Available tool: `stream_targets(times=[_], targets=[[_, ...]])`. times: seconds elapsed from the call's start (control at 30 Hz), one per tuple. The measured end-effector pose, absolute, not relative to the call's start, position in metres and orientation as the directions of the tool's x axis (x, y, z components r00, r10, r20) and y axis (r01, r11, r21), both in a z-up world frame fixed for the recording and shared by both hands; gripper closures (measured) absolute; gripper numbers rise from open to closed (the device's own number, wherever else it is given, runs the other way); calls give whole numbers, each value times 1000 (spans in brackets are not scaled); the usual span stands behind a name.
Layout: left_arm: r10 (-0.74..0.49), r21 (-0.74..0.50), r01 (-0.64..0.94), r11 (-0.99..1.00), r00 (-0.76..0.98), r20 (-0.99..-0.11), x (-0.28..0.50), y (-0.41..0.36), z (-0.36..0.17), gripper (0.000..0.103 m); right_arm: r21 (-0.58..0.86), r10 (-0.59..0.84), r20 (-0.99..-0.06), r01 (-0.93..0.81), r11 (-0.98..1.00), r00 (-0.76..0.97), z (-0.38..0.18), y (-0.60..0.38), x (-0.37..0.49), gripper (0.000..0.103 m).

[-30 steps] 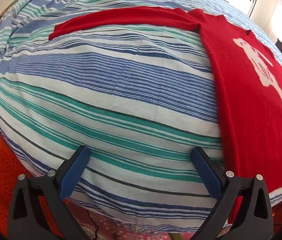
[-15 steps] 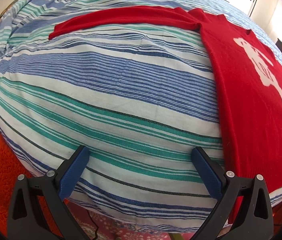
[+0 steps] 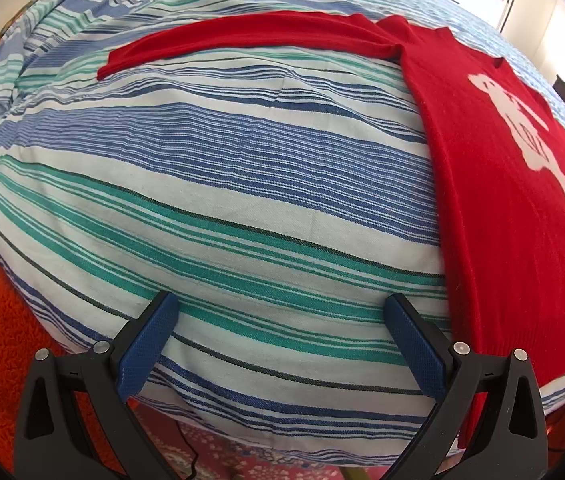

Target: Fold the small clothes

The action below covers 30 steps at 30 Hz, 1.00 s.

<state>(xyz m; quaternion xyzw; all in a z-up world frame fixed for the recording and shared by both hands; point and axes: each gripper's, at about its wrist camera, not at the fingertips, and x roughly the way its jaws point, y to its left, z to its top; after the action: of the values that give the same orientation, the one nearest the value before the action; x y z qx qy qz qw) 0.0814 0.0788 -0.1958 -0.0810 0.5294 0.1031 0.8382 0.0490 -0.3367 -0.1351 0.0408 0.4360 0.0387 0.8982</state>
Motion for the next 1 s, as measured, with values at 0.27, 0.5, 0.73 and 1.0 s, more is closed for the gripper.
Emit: stream_targets(times=[0.27,0.5,0.73,1.0], targets=[[89,-25,-260,965,417,-905,82,78,-197,0,178,198,-754,-95,979,626,-116,-329,55,40],[99,-13,-259,966,416,-904,81,75,-197,0,287,334,-787,-171,943,518,-147,-308,69,39],[105,-5,-255,967,417,-903,80,74,-196,0,464,425,-789,-23,885,444,-155,-350,71,40],[114,3,-260,966,412,-904,81,74,-197,0,641,240,-606,288,711,758,-108,-559,118,40]])
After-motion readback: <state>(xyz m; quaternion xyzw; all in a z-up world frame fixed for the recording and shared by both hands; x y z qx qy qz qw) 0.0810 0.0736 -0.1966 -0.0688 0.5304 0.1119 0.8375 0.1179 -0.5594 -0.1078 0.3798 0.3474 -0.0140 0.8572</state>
